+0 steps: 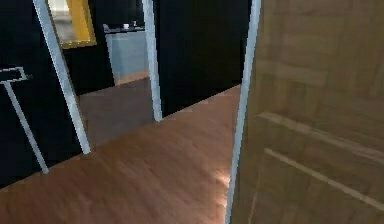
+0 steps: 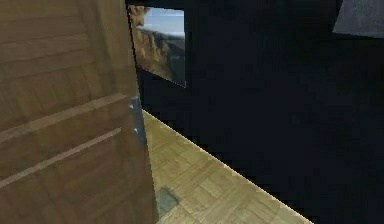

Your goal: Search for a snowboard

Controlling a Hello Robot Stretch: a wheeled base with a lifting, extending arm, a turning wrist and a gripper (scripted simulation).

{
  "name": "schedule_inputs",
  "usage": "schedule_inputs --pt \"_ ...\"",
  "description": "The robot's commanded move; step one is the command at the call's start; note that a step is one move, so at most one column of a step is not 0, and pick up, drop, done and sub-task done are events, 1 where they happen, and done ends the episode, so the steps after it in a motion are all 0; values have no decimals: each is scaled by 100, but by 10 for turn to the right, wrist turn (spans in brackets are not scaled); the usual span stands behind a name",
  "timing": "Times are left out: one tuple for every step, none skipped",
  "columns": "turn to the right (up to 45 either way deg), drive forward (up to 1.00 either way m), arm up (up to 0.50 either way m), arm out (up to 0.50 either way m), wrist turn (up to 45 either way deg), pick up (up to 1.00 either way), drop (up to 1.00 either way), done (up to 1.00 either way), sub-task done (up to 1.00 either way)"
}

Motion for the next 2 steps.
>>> schedule_inputs --pt "0 30 0 0 0 0 0 0 0" --pt "-240 0 0 0 0 0 0 0 0"
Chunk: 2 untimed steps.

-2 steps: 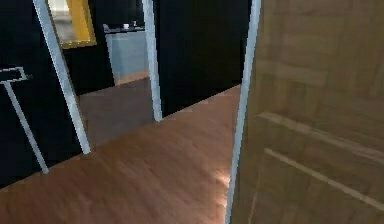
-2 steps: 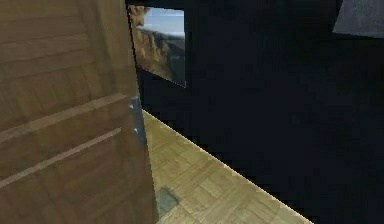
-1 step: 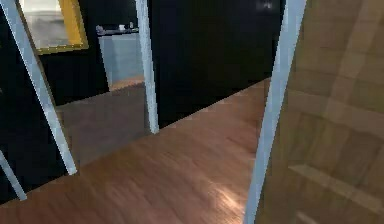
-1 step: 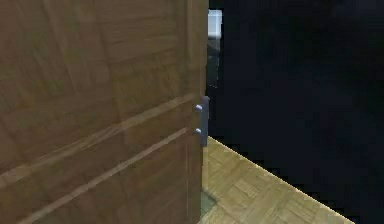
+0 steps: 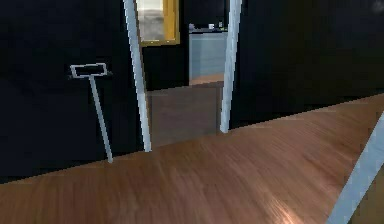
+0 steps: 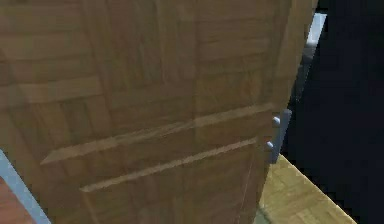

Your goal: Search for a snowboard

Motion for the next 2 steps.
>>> schedule_inputs --pt "0 65 0 0 0 0 0 0 0" --pt "450 0 0 0 0 0 0 0 0"
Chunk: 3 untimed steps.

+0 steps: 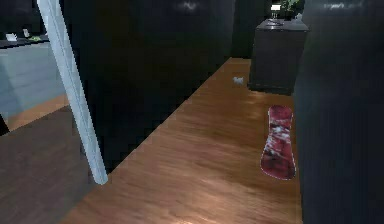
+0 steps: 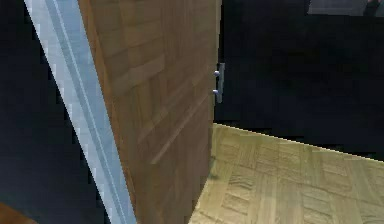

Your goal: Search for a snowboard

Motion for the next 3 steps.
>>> schedule_inputs --pt "150 0 0 0 0 0 0 0 0" --pt "0 85 0 0 0 0 0 0 0" --pt "180 0 0 0 0 0 0 0 0"
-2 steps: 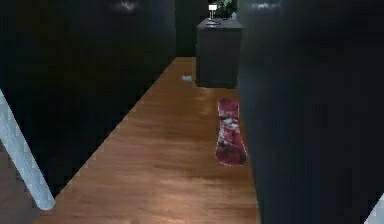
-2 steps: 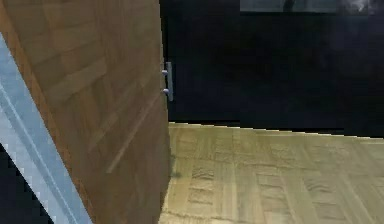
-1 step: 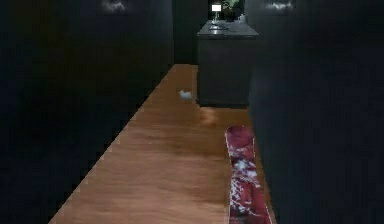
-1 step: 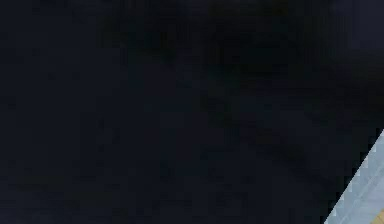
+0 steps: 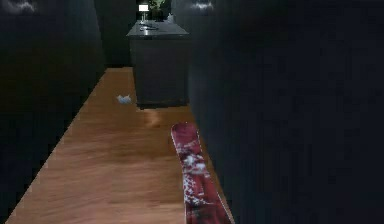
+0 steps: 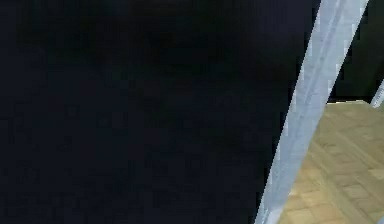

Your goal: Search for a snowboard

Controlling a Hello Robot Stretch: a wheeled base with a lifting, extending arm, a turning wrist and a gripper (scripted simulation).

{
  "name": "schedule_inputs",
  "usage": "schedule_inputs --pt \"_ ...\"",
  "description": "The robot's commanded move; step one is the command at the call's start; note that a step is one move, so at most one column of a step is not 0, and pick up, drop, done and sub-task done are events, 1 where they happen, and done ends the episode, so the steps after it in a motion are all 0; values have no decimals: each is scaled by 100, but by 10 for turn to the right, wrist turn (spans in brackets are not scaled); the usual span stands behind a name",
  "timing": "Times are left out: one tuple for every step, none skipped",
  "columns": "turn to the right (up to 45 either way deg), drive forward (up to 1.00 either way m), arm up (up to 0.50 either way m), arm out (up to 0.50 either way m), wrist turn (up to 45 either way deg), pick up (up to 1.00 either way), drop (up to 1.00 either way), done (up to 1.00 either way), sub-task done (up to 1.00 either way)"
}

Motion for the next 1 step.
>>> schedule_inputs --pt "0 0 0 0 0 0 0 100 0"
